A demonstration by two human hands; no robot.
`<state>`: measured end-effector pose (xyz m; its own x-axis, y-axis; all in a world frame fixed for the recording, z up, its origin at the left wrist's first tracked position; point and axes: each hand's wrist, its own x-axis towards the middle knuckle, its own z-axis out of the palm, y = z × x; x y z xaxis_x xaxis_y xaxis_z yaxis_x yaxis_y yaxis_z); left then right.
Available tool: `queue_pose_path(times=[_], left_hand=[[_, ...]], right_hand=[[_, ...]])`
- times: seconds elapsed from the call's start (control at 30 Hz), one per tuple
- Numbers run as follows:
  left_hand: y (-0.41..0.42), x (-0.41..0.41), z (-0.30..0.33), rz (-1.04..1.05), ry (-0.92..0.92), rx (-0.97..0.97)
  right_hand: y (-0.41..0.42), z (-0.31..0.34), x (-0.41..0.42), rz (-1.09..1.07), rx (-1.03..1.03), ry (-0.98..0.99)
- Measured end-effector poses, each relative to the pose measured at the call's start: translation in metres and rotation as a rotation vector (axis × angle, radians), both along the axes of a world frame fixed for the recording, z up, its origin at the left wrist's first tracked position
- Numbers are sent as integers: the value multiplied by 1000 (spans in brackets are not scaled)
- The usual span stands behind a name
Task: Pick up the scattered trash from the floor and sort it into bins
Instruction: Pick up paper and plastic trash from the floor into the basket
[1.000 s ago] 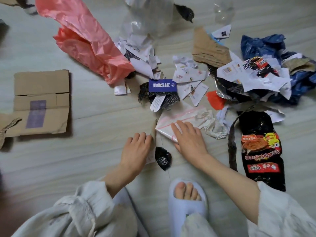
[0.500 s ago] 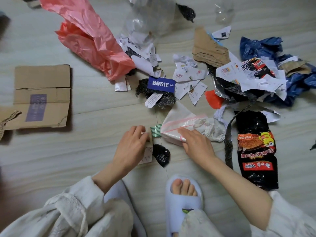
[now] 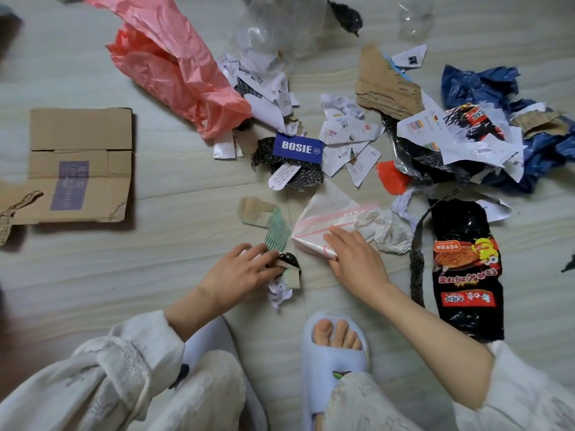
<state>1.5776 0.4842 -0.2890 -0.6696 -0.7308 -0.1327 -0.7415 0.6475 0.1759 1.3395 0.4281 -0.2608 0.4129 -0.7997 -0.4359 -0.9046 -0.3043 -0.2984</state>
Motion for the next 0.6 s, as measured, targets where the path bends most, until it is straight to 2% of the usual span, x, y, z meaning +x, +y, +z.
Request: queue_pose_path(times=[0.2,0.33,0.4,0.5,0.6], left_hand=[[4,12,7,176,-90,59],[4,14,6,227,-80,81],[5,15,4,240,-59,60],[6,19,2,259,4,29],[5,22,9,301,64,37]], right_hand=[[-5,6,11,65,96,78],[1,8,19,149,224,162],[1,10,21,108,259,152],[-5,10,25,2,218,80],[-14,2,27,69,146,188]])
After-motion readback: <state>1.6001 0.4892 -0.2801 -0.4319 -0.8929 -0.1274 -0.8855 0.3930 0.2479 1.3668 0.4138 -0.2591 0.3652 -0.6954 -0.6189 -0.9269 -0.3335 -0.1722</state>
